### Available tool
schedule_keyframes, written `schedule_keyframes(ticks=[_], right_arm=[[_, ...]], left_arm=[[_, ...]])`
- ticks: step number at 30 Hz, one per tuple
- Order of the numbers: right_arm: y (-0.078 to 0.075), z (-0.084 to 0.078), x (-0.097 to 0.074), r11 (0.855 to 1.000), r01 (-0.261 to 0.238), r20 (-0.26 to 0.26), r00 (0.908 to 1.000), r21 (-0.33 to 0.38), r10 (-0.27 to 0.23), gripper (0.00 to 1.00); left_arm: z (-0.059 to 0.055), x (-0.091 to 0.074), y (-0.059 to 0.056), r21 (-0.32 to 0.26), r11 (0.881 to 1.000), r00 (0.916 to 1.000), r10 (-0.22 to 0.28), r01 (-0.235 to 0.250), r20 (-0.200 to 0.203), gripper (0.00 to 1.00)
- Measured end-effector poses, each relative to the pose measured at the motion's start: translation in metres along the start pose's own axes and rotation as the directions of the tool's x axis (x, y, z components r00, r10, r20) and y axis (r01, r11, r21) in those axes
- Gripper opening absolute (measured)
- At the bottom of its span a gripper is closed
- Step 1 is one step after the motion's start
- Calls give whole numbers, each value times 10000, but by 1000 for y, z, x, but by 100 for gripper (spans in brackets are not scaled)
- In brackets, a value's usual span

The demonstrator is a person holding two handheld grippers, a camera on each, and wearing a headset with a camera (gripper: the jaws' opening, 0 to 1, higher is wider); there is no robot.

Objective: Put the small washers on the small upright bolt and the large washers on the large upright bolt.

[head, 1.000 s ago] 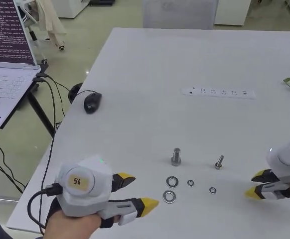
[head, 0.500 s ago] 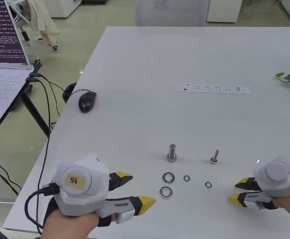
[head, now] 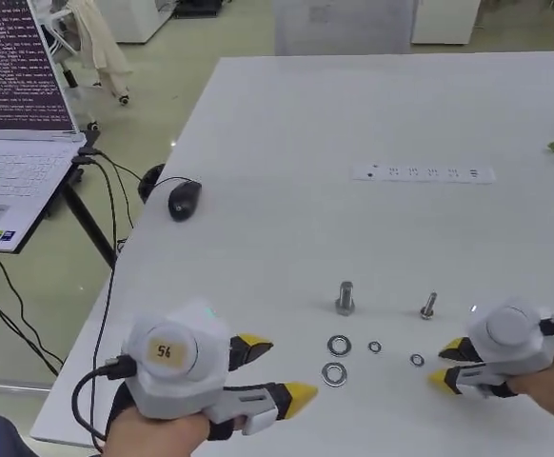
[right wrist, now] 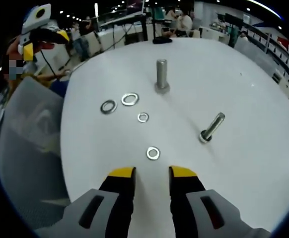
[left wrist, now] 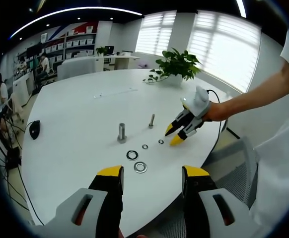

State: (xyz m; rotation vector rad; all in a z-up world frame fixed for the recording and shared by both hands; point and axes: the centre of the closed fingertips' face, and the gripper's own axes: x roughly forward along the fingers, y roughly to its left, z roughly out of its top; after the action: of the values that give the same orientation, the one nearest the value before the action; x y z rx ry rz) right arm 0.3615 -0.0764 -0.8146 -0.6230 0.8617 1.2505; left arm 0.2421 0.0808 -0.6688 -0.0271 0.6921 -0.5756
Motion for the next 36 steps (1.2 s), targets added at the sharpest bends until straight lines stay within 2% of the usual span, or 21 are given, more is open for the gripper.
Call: schedule_keyframes(ticks=[8,19,28,31,36], right_arm=[[2,6,7,9972,-368,-446,9984,-656,339,28],[4,6,12,9911,-565,-894,9949,-1202,458,28],[4,7,13,9869,-699,-1036,9931,-1454,551,27],[3,7,14,9854,-766,-1114,9920,-1522,599,28],[1,7,14,9804,-939,-1160,9905,-1733,743,27]], left_arm=[[-1,2,-4,-40,10000,10000,-54,54,27,46],[-4,0,-2,-107,9999,10000,-5,5,9,46],[-1,0,-2,-12,10000,10000,-8,8,17,46],[2,0,-2,-68,10000,9998,21,-20,175,46],[-2,3,-6,-87,9999,9999,-69,70,147,46]])
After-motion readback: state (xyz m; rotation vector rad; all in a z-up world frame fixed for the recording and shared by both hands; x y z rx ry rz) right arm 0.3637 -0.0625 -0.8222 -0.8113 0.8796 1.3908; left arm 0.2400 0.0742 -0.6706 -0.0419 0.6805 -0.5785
